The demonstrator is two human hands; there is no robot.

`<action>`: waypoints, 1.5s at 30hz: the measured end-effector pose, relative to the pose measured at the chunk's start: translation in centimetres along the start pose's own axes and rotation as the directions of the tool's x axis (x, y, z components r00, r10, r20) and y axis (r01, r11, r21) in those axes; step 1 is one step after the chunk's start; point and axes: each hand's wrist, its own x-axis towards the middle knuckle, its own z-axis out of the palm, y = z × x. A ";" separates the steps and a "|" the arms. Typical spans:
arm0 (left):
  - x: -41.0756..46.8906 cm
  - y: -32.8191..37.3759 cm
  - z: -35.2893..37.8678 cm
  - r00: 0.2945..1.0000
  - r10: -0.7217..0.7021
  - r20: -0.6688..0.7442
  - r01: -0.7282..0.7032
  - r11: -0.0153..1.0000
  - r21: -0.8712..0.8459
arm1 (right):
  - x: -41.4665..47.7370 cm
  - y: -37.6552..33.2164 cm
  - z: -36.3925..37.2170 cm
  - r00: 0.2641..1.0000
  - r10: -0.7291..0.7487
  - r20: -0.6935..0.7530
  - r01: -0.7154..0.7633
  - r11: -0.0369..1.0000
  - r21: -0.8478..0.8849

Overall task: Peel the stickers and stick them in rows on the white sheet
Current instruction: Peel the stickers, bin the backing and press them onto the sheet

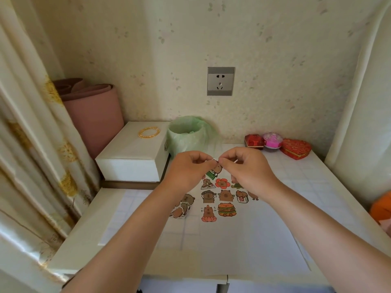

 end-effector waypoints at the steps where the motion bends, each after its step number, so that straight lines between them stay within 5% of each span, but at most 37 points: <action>1: -0.1 0.0 0.0 1.000 -0.006 0.004 0.006 1.000 -0.009 | -0.1 0.0 0.1 0.999 -0.029 -0.016 0.028 0.999 -0.028; 12: -0.8 0.2 0.2 0.997 0.068 -0.039 -0.067 0.997 0.031 | -0.9 0.2 0.5 0.950 -0.302 -0.080 0.257 0.901 -0.349; 14: -0.7 0.1 -0.1 0.995 0.088 -0.046 -0.086 0.996 0.026 | -1.0 0.0 0.5 0.962 -0.271 -0.029 0.254 0.929 -0.268; 17: -0.6 0.2 -0.5 0.993 0.117 -0.030 -0.117 0.993 0.001 | -0.8 -0.5 0.4 0.997 -0.062 0.036 0.060 0.997 0.053; 21: -0.8 0.6 -1.0 0.987 0.160 0.021 -0.159 0.986 -0.044 | -0.6 -1.1 -0.2 0.983 0.110 0.148 -0.150 0.945 0.291; 35: -0.8 0.5 -0.6 0.994 0.101 0.038 -0.096 0.988 -0.124 | -0.9 -0.5 0.7 0.999 -0.024 0.041 0.024 1.000 0.008; 45: -0.9 0.7 -1.2 0.995 0.092 0.033 -0.090 0.993 -0.073 | -0.6 -0.9 0.2 0.985 0.084 0.148 -0.109 0.980 0.167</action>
